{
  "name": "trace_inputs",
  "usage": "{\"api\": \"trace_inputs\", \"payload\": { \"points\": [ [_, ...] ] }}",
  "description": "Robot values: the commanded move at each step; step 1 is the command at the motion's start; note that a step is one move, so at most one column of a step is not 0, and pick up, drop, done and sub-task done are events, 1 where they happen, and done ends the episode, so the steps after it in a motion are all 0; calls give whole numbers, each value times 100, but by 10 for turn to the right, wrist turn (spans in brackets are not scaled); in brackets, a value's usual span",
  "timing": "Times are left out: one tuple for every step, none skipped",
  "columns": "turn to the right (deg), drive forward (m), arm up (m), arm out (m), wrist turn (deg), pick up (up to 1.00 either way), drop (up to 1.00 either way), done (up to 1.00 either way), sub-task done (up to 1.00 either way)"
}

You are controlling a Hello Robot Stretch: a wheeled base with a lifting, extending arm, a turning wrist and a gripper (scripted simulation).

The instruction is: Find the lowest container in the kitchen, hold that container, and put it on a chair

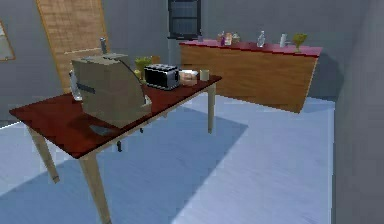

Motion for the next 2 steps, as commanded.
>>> {"api": "trace_inputs", "payload": {
  "points": [
    [150, 0, 0, 0, 0, 0, 0, 0, 0],
    [0, 45, 0, 0, 0, 0, 0, 0, 0]
  ]
}}
